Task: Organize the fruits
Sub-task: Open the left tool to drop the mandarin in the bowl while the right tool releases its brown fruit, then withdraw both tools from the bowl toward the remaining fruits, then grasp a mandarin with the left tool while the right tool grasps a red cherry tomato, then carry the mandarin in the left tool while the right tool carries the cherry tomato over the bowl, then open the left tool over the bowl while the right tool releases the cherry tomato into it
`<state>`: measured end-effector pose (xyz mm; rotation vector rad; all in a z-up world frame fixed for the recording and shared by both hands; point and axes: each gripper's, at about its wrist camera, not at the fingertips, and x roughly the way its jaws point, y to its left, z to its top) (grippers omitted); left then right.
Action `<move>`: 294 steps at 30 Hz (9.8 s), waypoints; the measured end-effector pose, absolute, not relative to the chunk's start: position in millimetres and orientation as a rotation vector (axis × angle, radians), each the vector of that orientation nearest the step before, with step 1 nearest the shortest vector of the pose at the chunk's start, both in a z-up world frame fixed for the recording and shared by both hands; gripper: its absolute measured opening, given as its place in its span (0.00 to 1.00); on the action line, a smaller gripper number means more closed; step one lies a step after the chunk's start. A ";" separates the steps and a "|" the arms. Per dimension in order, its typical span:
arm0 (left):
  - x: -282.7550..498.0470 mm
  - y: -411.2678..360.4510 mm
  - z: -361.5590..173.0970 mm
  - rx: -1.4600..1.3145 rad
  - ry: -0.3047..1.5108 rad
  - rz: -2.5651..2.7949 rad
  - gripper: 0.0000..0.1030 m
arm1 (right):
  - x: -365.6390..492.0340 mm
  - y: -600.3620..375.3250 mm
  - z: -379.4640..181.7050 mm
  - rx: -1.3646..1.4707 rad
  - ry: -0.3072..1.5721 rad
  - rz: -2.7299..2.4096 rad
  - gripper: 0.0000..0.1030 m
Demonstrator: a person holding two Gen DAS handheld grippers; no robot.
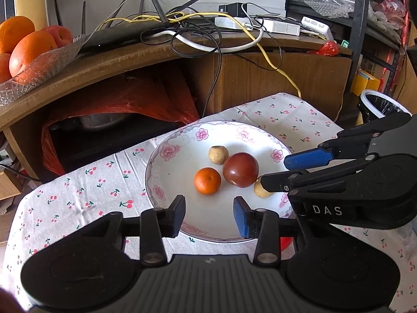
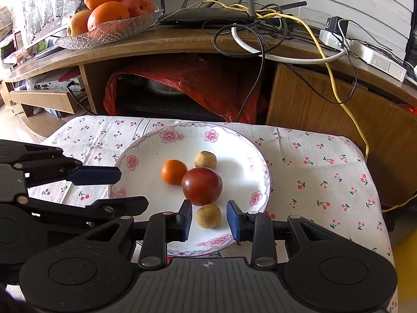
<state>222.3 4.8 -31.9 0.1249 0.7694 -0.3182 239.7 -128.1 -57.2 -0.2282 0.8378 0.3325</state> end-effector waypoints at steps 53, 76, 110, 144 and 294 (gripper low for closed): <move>148.4 19.7 -27.2 0.139 0.826 -0.493 0.49 | 182.6 -127.5 -63.5 -0.265 0.908 0.436 0.31; 144.5 12.7 -49.4 0.166 0.862 -0.497 0.52 | 201.5 -115.3 -84.2 -0.268 0.942 0.438 0.36; 132.7 -2.6 -36.8 0.170 0.849 -0.543 0.49 | 161.4 -147.3 -65.3 -0.252 1.018 0.353 0.28; 136.8 -37.2 -56.7 0.217 0.908 -0.579 0.51 | 163.8 -169.4 -73.9 -0.237 1.051 0.320 0.34; 260.9 -11.6 -40.9 0.259 0.851 -0.295 0.39 | 263.3 -123.9 -63.1 -0.323 0.901 0.295 0.34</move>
